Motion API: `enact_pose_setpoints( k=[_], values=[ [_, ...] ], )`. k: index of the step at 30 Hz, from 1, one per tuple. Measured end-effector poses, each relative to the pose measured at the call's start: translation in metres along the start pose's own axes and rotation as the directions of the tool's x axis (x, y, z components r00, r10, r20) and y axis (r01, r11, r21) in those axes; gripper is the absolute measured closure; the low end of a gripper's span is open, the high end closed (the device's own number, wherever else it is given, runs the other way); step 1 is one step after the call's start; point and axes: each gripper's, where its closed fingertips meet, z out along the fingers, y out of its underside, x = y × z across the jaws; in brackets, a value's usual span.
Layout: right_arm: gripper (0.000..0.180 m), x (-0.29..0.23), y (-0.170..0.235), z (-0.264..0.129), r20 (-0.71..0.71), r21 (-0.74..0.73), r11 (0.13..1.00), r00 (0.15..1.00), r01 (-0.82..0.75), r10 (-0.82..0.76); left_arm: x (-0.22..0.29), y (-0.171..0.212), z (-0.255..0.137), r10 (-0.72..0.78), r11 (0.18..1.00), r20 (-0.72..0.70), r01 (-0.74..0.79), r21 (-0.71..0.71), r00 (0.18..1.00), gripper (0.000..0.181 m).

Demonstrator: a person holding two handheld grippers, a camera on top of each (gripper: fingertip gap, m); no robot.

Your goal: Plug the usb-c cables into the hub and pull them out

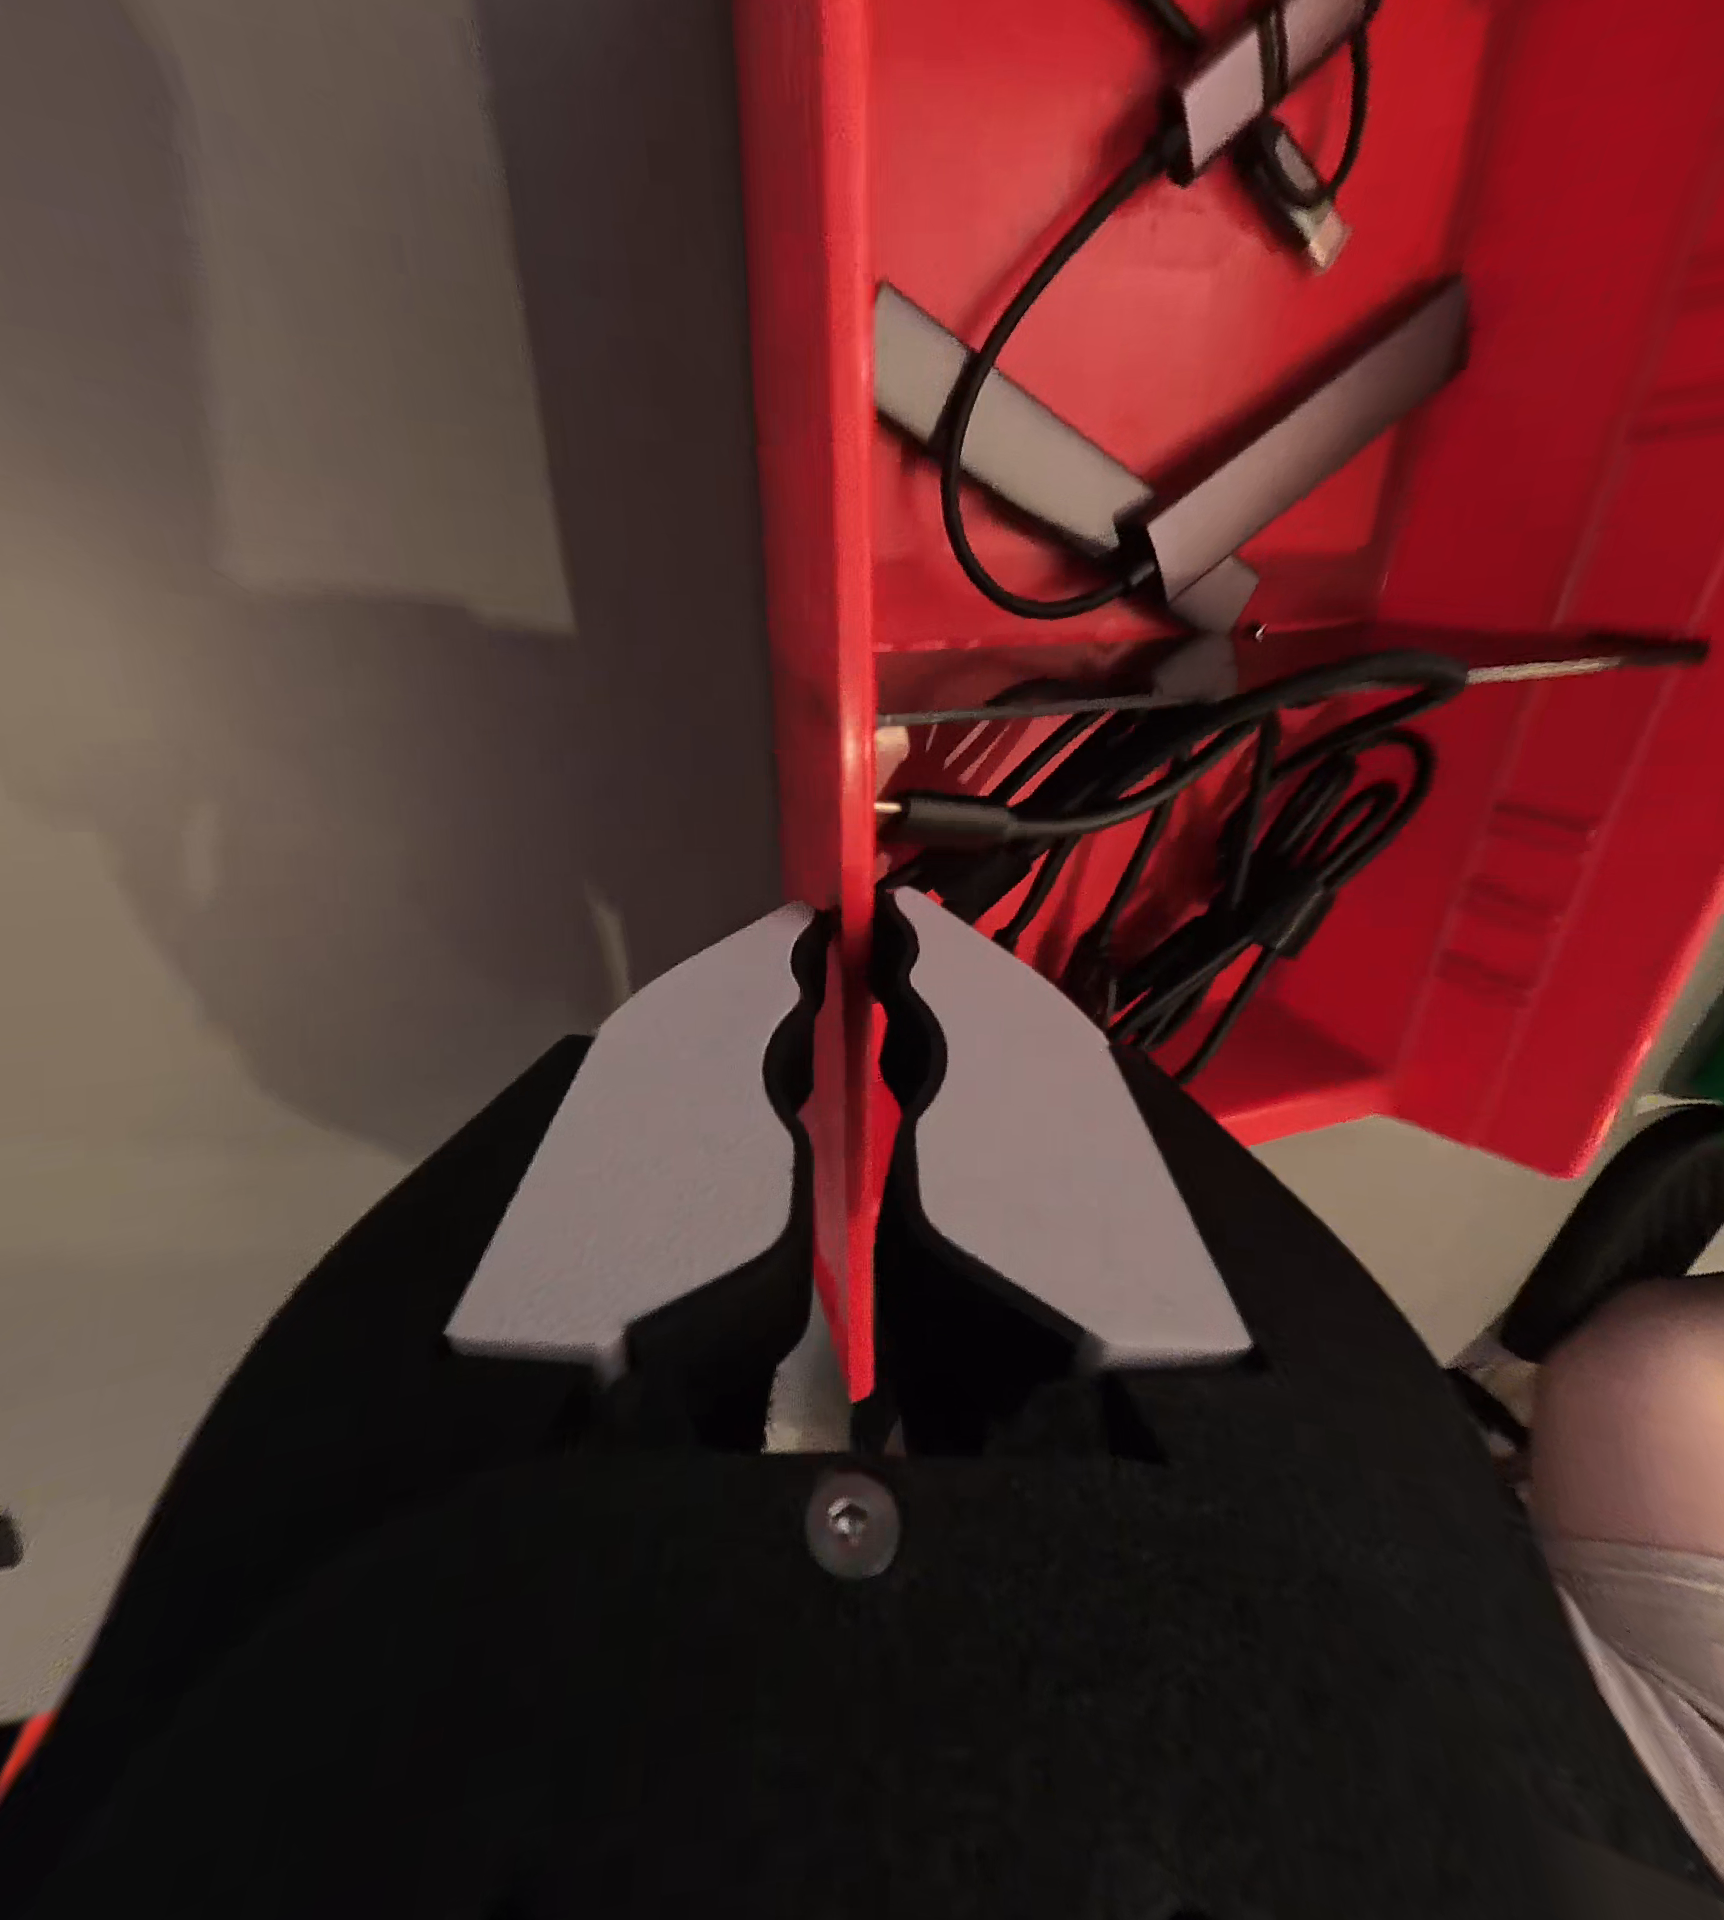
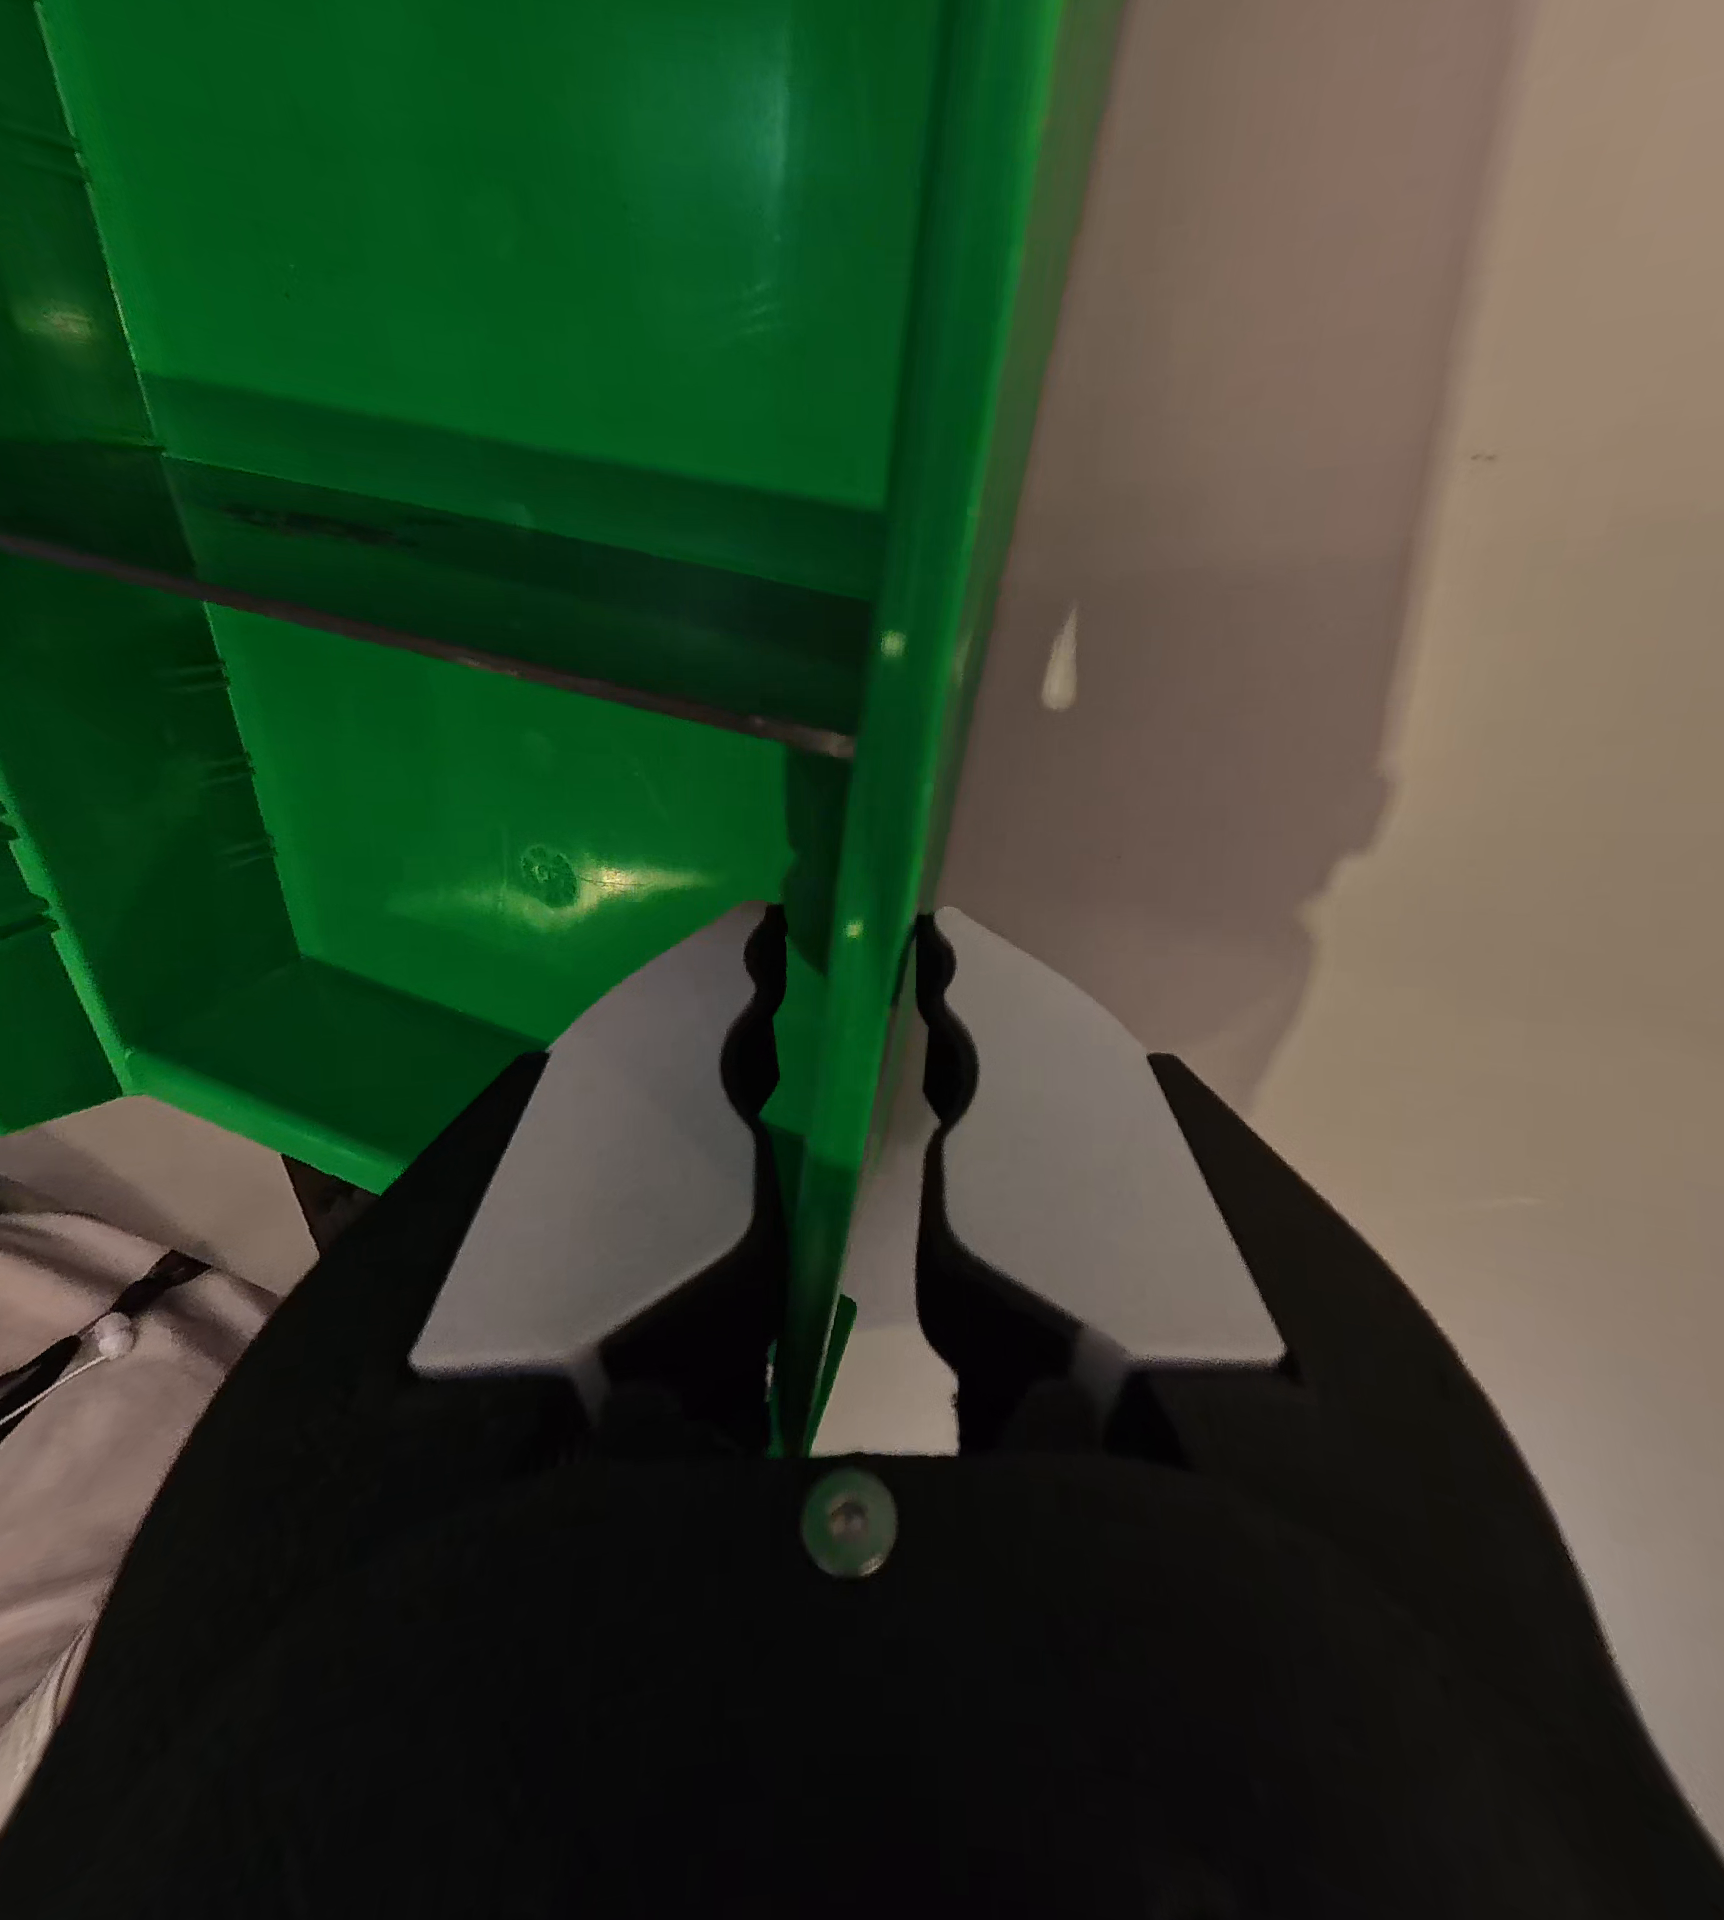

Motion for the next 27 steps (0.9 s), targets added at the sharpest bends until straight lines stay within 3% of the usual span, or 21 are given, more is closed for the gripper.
enact_pose_setpoints(
  k=[23, 27],
  values=[
    [0.156, -0.003, -0.009, 0.002, -0.024, 0.000, 1.000, 1.000, 0.003, -0.003, 0.000, -0.020, -0.004, -0.028, 0.995, -0.121, 0.038, 0.087, 0.992, 0.170],
    [0.154, -0.004, -0.013, -0.008, 0.006, 0.060, 0.997, 0.999, -0.045, 0.044, 0.001, -0.030, -0.026, -0.032, 0.978, -0.121, 0.056, 0.203, 0.992, 0.156]
  ],
)
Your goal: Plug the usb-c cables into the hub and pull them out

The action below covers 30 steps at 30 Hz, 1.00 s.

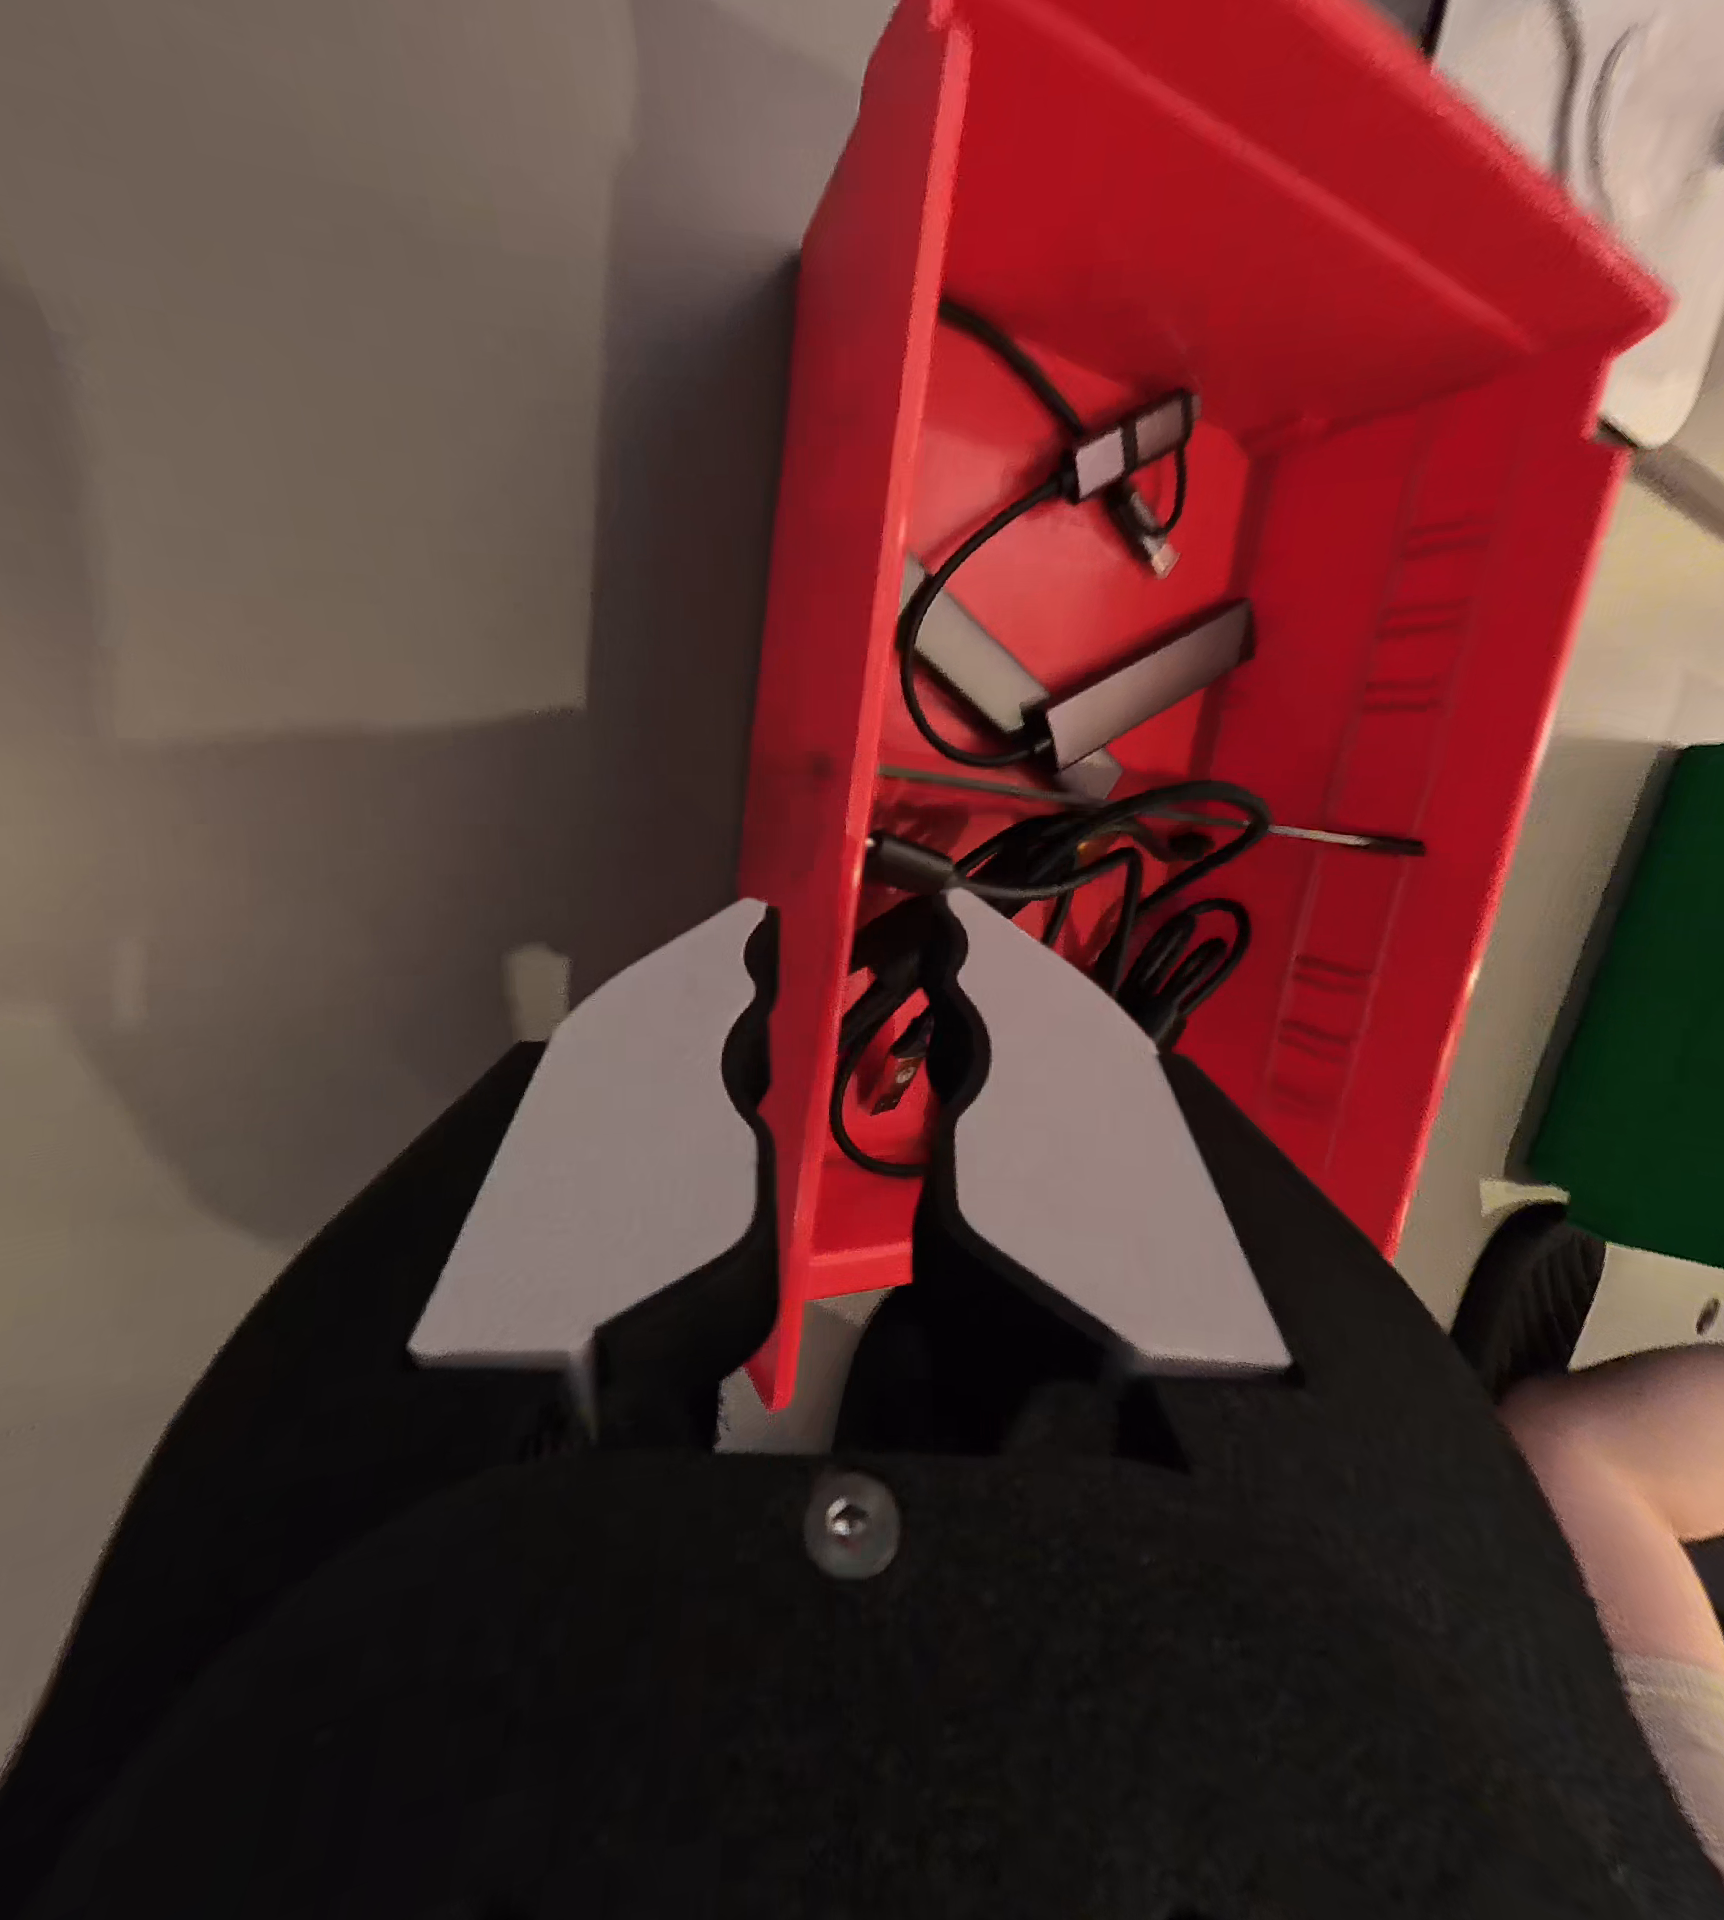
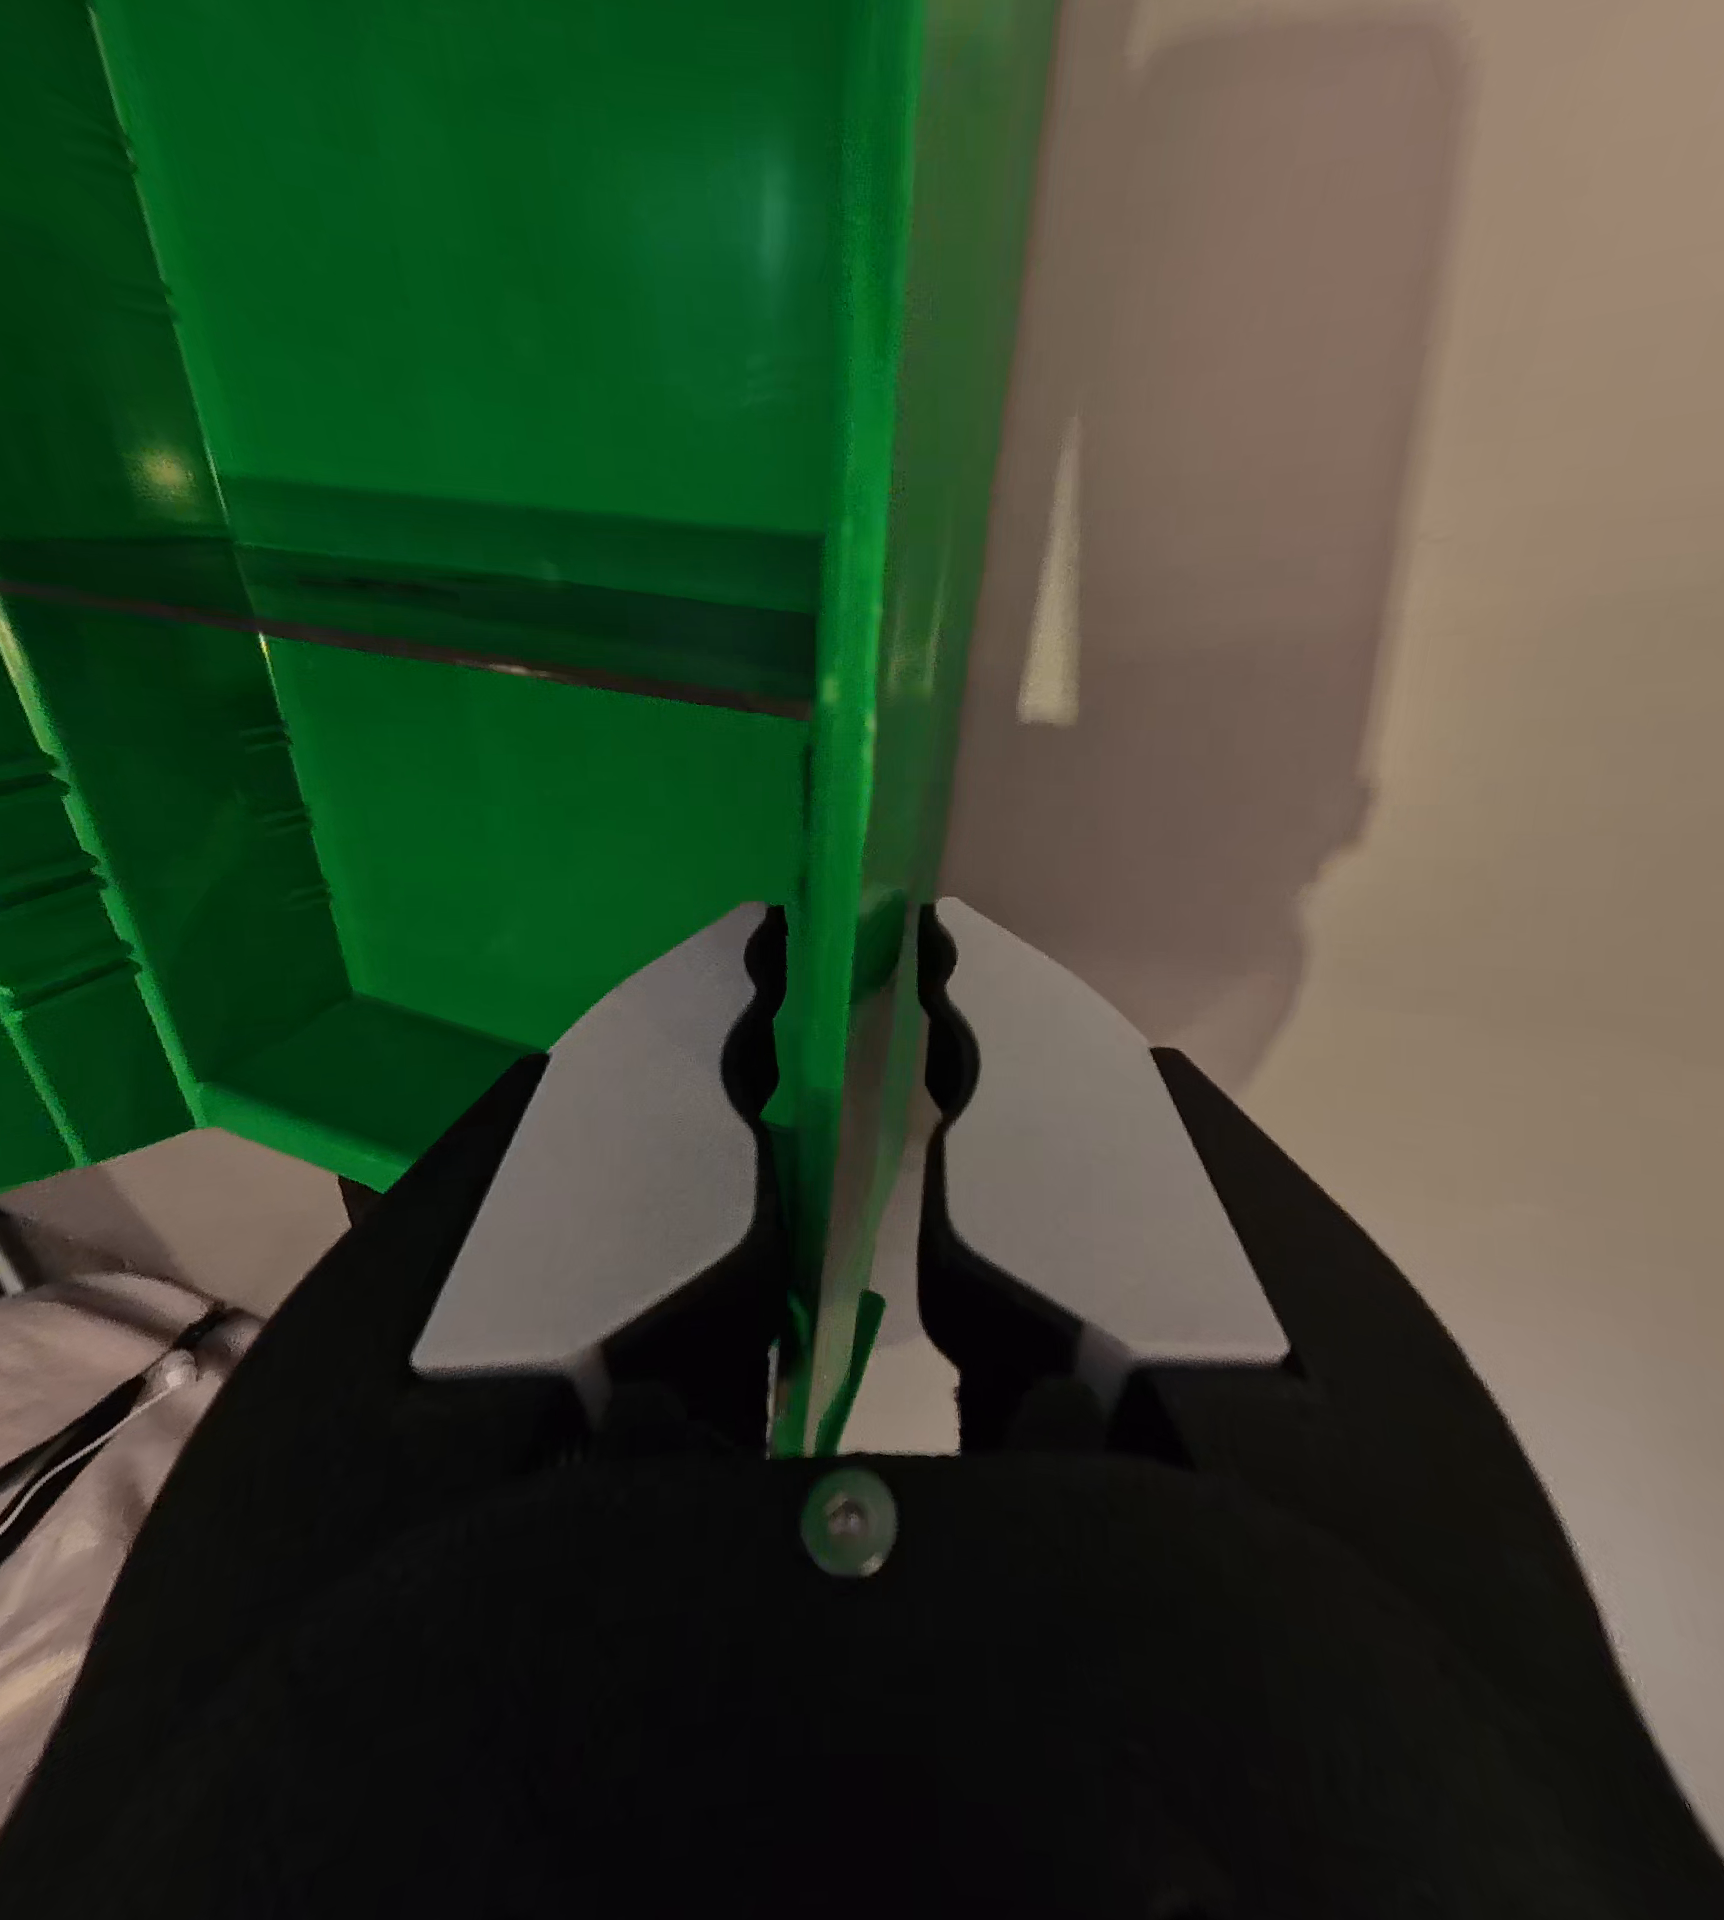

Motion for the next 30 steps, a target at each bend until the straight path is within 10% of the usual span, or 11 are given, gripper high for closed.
enact_pose_setpoints(
  k=[11, 18, 24, 30],
  values=[
    [0.147, 0.010, -0.036, -0.090, -0.170, 0.422, 0.907, 0.983, 0.005, 0.074, 0.099, 0.012, -0.055, 0.424, 0.891, -0.045, -0.408, 0.200, 0.904, 0.145],
    [0.148, -0.039, -0.062, -0.194, -0.333, 0.770, 0.569, 0.943, 0.288, -0.027, 0.108, 0.087, 0.002, 0.750, 0.620, -0.072, -0.737, -0.271, 0.657, 0.136],
    [0.156, -0.067, -0.046, -0.270, -0.338, 0.930, 0.156, 0.941, 0.333, 0.007, 0.111, 0.103, 0.048, 0.772, 0.462, -0.195, -0.745, -0.481, 0.605, 0.136],
    [0.159, -0.050, -0.026, -0.281, -0.269, 0.957, 0.122, 0.962, 0.262, 0.042, 0.096, 0.111, 0.073, 0.736, 0.405, -0.225, -0.682, -0.609, 0.639, 0.134]
  ],
)
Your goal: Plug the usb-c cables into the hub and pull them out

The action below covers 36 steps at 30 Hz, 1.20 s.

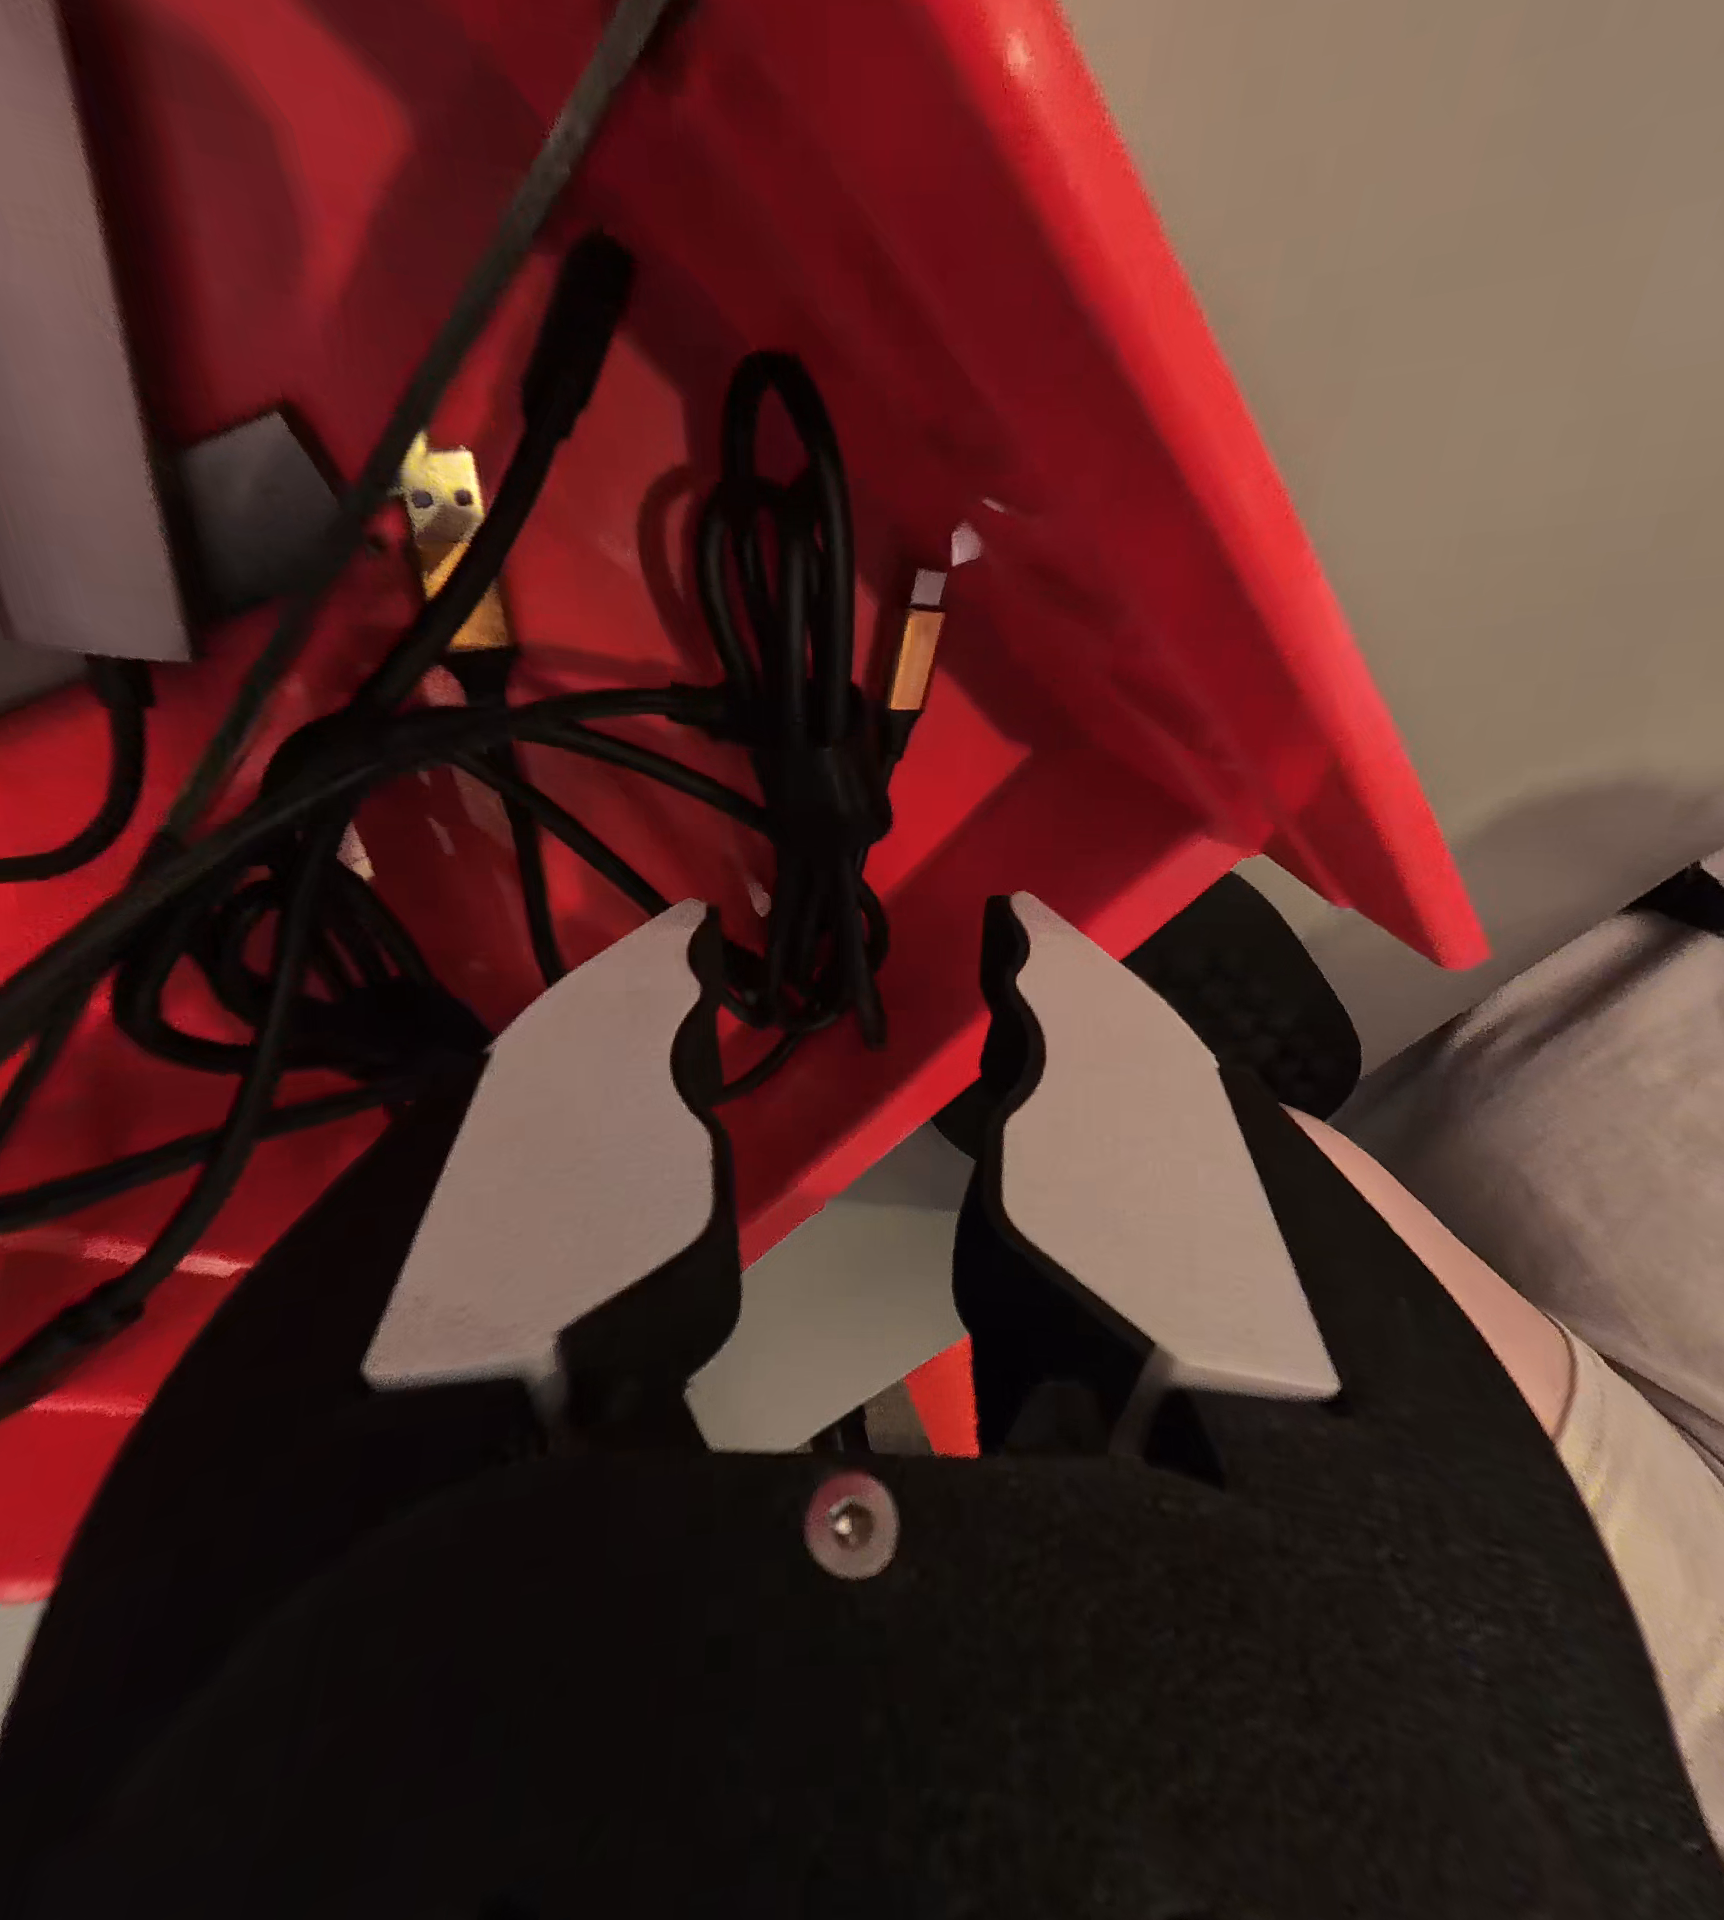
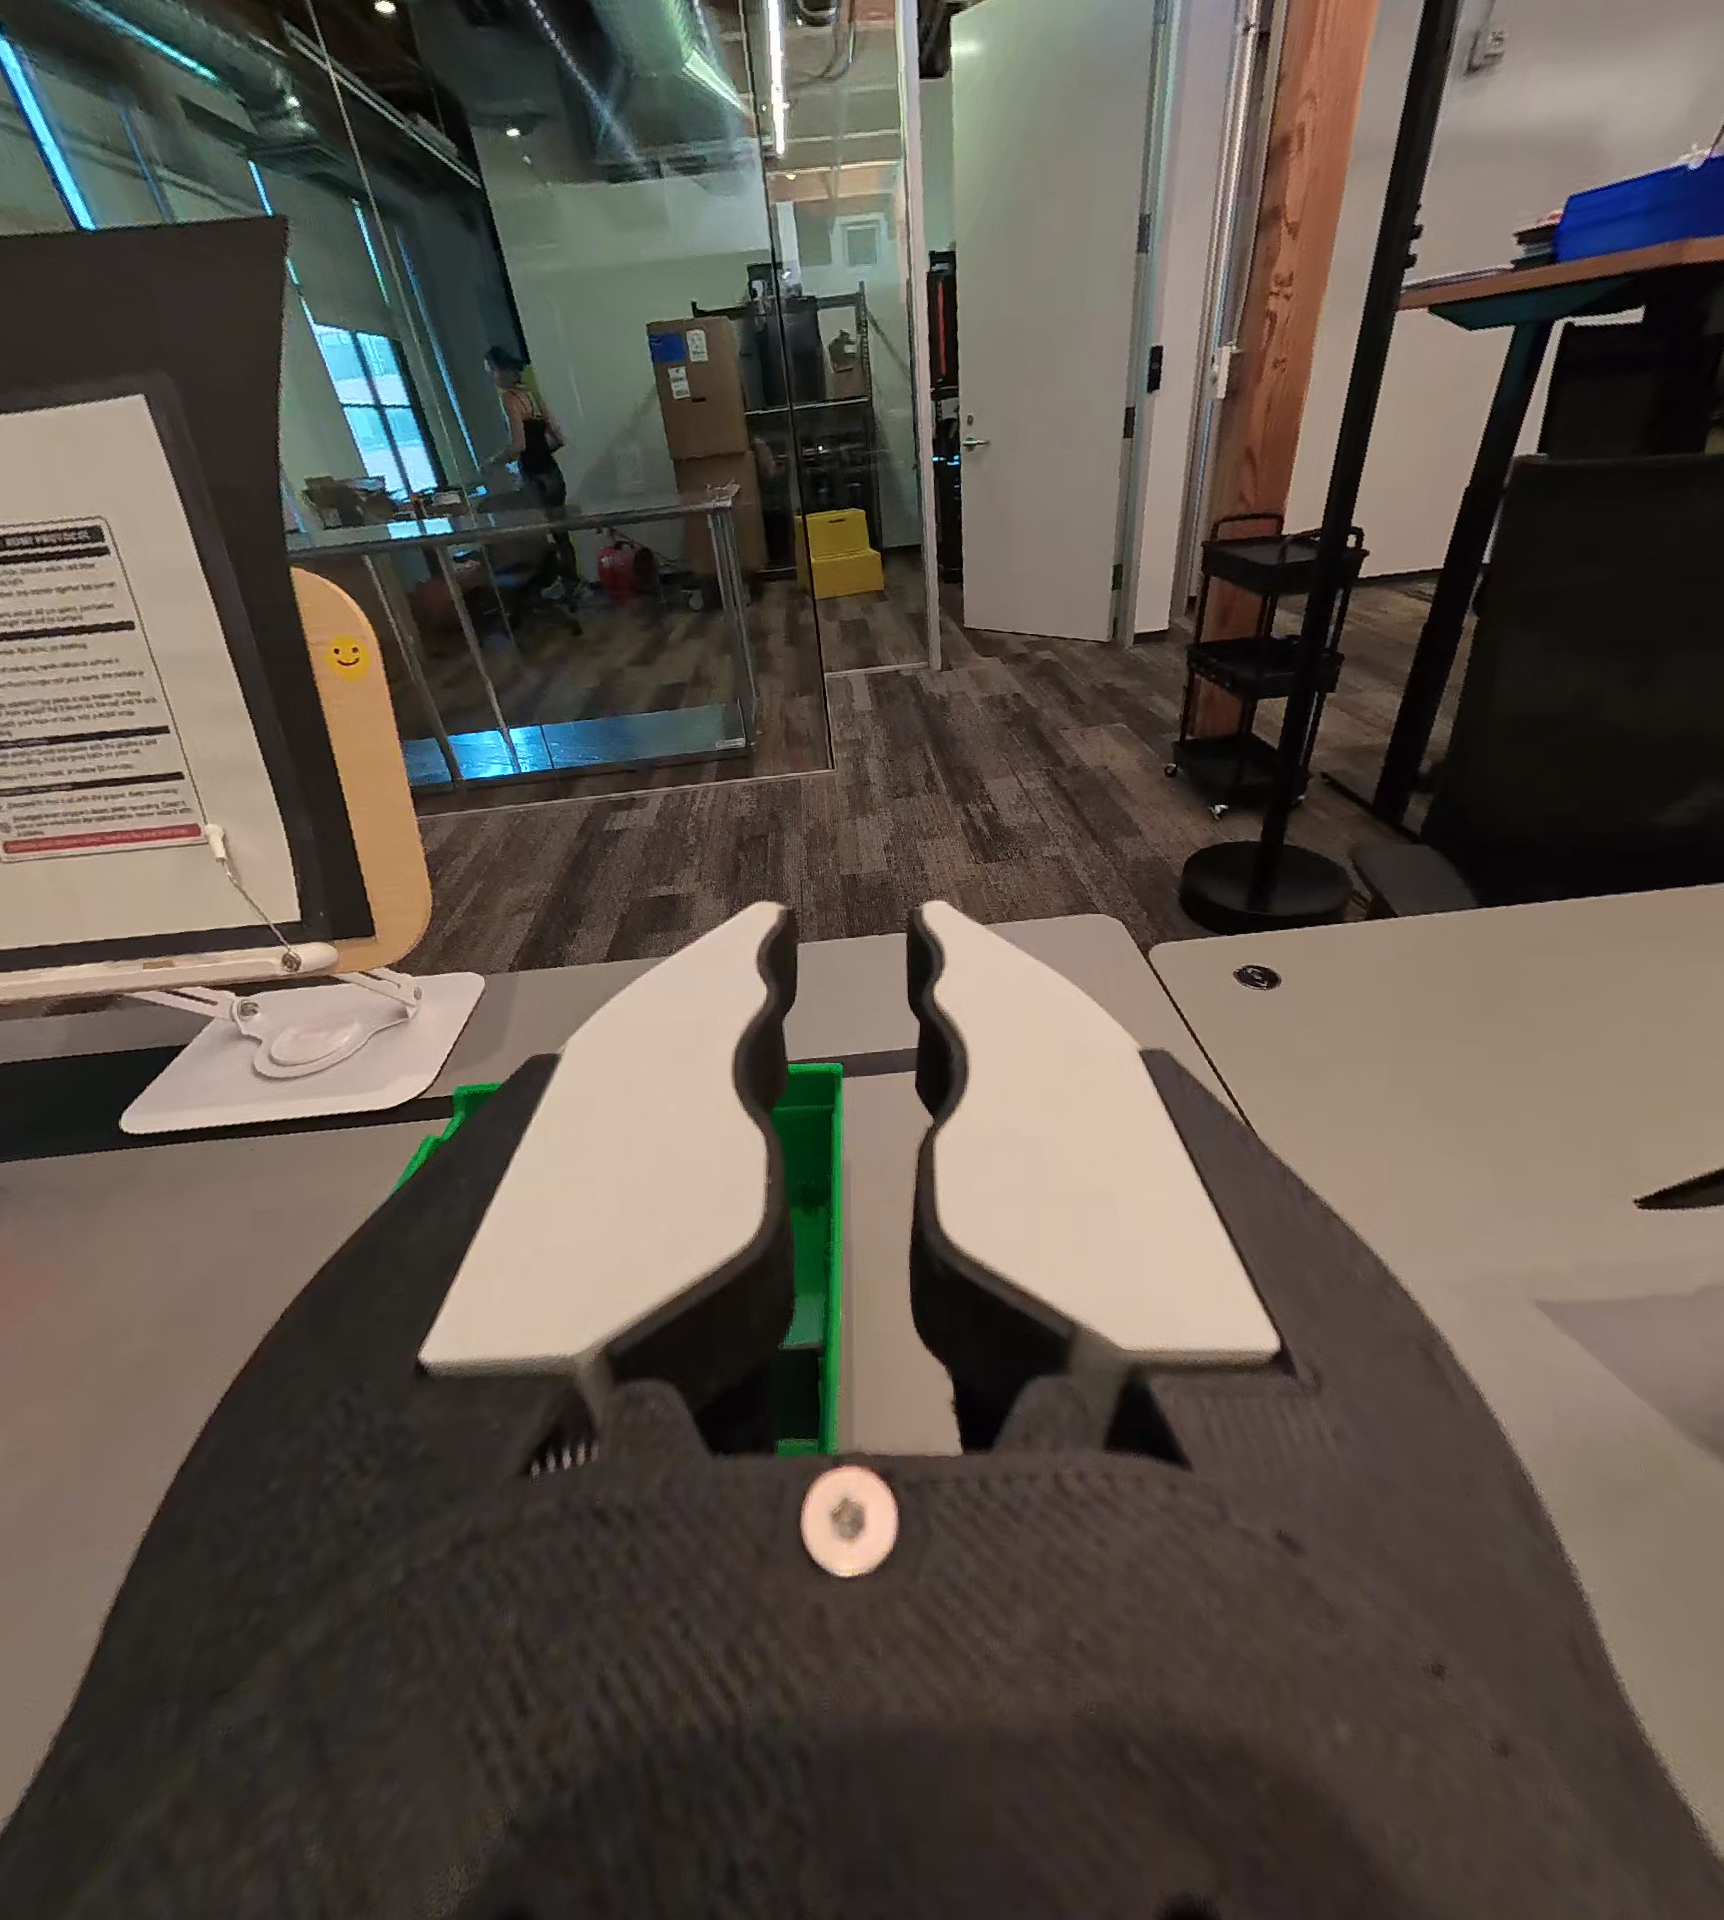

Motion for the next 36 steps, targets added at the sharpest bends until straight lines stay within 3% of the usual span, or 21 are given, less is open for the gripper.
enact_pose_setpoints(
  k=[14, 17, 24, 29, 36],
  values=[
    [0.160, 0.006, 0.012, 0.003, -0.018, -0.063, 0.998, 1.000, 0.006, -0.007, -0.020, 0.016, 0.024, -0.132, 0.981, -0.018, 0.128, -0.146, 0.991, 0.133],
    [0.160, 0.009, 0.015, 0.003, -0.028, -0.074, 0.997, 1.000, 0.001, -0.003, -0.010, 0.019, 0.025, -0.146, 0.978, -0.098, 0.128, -0.167, 0.985, 0.155],
    [0.162, 0.007, 0.013, 0.003, -0.012, -0.057, 0.998, 1.000, 0.002, -0.002, -0.011, 0.024, 0.025, -0.159, 0.962, -0.037, 0.147, -0.230, 0.987, 0.165],
    [0.163, 0.003, 0.015, 0.007, -0.002, -0.070, 0.997, 1.000, 0.017, -0.017, -0.008, 0.026, 0.005, -0.114, 0.980, 0.035, 0.118, -0.159, 0.993, 0.168],
    [0.164, -0.002, 0.015, 0.009, -0.002, -0.075, 0.995, 0.998, 0.065, -0.066, 0.007, 0.028, -0.041, -0.150, 0.985, 0.091, 0.141, 0.100, 0.984, 0.170]
  ],
)
